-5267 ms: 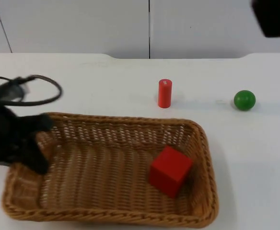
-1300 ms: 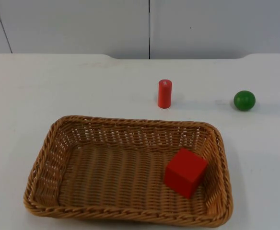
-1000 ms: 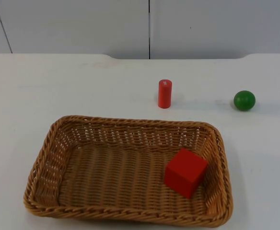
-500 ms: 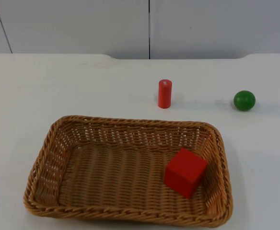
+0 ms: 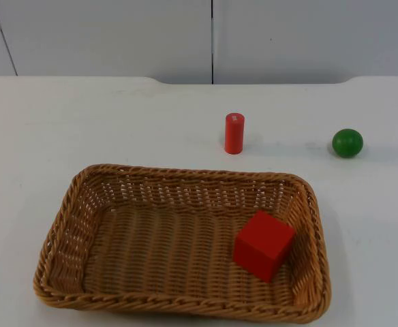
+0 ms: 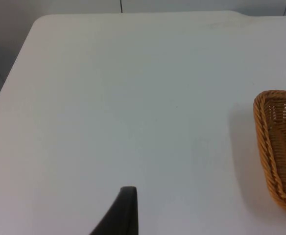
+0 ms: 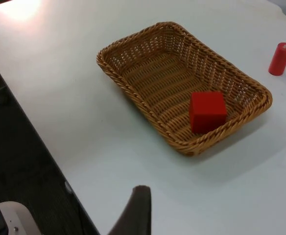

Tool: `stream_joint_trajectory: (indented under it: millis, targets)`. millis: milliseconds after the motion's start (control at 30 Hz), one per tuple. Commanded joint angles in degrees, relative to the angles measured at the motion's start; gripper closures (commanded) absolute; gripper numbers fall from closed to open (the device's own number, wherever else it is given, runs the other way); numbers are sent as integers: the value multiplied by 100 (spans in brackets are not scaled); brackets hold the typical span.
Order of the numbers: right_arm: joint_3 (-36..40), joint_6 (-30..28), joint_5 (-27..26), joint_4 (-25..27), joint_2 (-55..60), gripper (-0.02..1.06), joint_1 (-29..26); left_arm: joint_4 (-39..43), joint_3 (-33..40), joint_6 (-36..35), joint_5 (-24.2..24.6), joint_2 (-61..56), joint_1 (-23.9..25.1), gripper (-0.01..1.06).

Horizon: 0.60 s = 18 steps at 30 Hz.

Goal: Pick up the basket with the left hand and place the object to the left of the red cylinder into the basket with the right hand.

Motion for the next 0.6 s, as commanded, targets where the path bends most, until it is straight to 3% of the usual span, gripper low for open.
stream_joint_trajectory:
  millis: [0,133,567]
  targets:
    - [41,-48,-28,20,-21,20,-7,25,33,-14,-15,-23,6,0]
    - [41,-58,-28,31,-21,-1,-7,25,33,-14,-15,-23,6,0]
    - [41,-45,-31,31,-21,-1,-7,25,33,-14,-15,-23,6,0]
